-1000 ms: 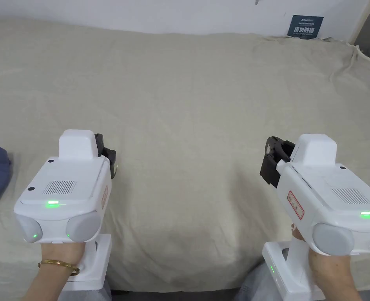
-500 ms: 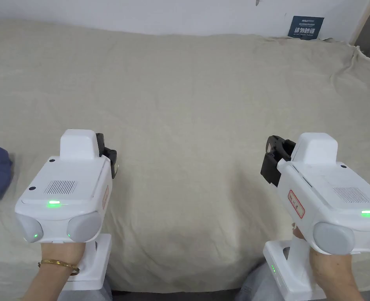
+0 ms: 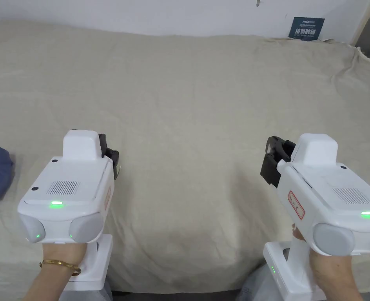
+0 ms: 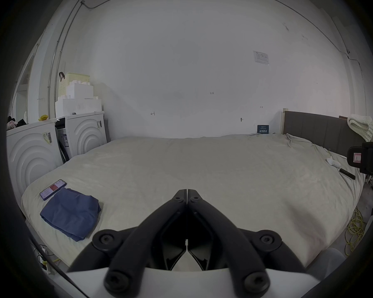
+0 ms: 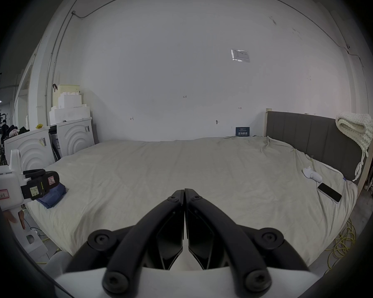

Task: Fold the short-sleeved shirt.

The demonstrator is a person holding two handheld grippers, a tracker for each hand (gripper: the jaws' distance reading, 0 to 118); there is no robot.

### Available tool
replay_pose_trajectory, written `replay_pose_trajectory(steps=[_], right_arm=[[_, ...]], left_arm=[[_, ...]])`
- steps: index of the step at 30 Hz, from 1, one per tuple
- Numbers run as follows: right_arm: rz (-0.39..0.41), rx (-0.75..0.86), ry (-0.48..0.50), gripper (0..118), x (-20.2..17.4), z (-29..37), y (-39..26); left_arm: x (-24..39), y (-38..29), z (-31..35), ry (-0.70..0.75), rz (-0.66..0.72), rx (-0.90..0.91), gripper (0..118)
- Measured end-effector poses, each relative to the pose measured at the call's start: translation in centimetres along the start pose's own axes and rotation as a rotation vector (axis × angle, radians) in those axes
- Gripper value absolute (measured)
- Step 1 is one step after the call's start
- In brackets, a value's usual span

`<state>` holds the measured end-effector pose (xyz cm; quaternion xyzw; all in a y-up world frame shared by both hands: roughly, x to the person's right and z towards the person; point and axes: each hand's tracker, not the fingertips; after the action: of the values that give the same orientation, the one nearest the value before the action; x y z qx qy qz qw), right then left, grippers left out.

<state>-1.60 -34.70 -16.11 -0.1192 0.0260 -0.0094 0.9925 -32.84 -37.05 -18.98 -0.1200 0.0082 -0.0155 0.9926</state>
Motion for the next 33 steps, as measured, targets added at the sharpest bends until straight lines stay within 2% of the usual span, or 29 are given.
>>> replay_pose_trajectory(steps=[33], right_arm=[[0.009,0.011,0.003,0,-0.57,0.58,0.6]], left_arm=[[0.25,0.1,0.01,0.001,-0.018,0.01,0]])
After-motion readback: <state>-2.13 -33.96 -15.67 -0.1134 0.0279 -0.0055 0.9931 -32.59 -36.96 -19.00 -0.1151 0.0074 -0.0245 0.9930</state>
